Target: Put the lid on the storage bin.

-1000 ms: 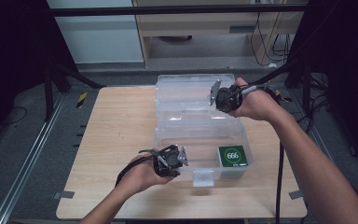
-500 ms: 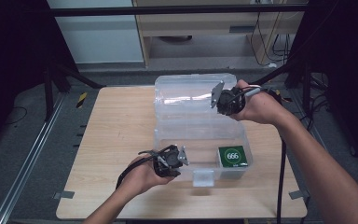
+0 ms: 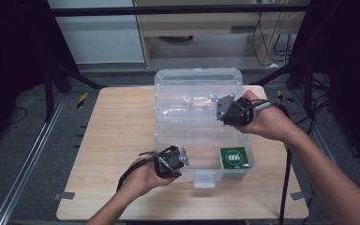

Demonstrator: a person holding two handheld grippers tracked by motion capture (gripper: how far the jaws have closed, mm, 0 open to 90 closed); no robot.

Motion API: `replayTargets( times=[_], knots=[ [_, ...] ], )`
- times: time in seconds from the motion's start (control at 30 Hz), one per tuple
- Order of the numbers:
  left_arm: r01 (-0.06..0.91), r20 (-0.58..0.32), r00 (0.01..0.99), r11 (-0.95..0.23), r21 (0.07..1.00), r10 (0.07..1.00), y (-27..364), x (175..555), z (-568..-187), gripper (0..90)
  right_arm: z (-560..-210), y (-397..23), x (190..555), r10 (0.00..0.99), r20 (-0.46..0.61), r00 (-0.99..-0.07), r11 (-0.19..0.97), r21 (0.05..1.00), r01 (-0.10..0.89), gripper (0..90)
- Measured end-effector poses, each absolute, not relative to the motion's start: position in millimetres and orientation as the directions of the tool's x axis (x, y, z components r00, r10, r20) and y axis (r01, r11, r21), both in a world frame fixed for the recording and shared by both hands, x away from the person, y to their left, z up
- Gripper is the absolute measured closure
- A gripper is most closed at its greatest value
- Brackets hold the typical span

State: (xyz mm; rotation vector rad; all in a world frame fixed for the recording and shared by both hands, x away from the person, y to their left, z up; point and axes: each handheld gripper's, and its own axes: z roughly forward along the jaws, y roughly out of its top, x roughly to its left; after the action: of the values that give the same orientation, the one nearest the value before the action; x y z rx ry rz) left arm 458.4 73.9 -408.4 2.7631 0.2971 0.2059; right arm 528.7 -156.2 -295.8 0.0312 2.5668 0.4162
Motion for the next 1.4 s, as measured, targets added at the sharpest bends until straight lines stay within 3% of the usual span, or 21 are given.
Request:
replayTargets(
  times=[0.23,0.27,0.4,0.43,0.57,0.6,0.63,0.73,0.77,1.0,1.27,1.3,1.4],
  knots=[
    [0.178,0.106,0.967,-0.916,0.36,0.23,74,458,-408,80.4,-298,-159,513,0.106,-0.521,-0.847,0.947,0.312,-0.073,85.6],
    [0.245,0.072,0.954,-0.896,0.37,0.29,74,453,-410,80.3,-299,-159,511,0.104,-0.525,-0.844,0.948,0.31,-0.076,85.6],
    [0.236,0.08,0.956,-0.9,0.366,0.283,73,453,-410,80.1,-301,-160,503,0.105,-0.54,-0.835,0.945,0.317,-0.086,85.4],
    [0.181,0.114,0.965,-0.915,0.361,0.236,73,457,-409,80.1,-302,-160,501,0.109,-0.542,-0.833,0.944,0.319,-0.084,85.4],
    [0.231,0.086,0.956,-0.902,0.365,0.28,73,452,-410,79.9,-303,-161,495,0.102,-0.547,-0.831,0.941,0.325,-0.098,85.4],
    [0.175,0.118,0.966,-0.917,0.358,0.23,74,456,-409,79.9,-303,-162,493,0.101,-0.545,-0.832,0.939,0.329,-0.101,85.4],
    [0.22,0.094,0.958,-0.906,0.362,0.27,74,453,-410,79.8,-304,-163,488,0.1,-0.544,-0.833,0.938,0.33,-0.103,85.4],
    [0.225,0.094,0.957,-0.905,0.361,0.275,73,452,-410,79.5,-306,-164,482,0.097,-0.544,-0.833,0.937,0.332,-0.108,85.3],
    [0.176,0.12,0.966,-0.919,0.352,0.231,73,455,-409,79.4,-306,-164,481,0.094,-0.546,-0.833,0.937,0.331,-0.111,85.3],
    [0.165,0.131,0.966,-0.924,0.344,0.221,73,455,-408,79.3,-312,-168,469,0.098,-0.542,-0.835,0.933,0.341,-0.112,84.3],
    [0.182,0.151,0.956,-0.912,0.367,0.252,71,454,-410,78.3,-312,-168,478,0.104,-0.541,-0.835,0.932,0.345,-0.108,82.8],
    [0.221,0.132,0.949,-0.901,0.374,0.287,71,452,-411,78.3,-312,-168,480,0.106,-0.541,-0.834,0.933,0.345,-0.105,82.7],
    [0.186,0.151,0.955,-0.911,0.369,0.256,71,456,-410,78.4,-312,-169,484,0.111,-0.539,-0.835,0.931,0.351,-0.103,82.5]
  ],
)
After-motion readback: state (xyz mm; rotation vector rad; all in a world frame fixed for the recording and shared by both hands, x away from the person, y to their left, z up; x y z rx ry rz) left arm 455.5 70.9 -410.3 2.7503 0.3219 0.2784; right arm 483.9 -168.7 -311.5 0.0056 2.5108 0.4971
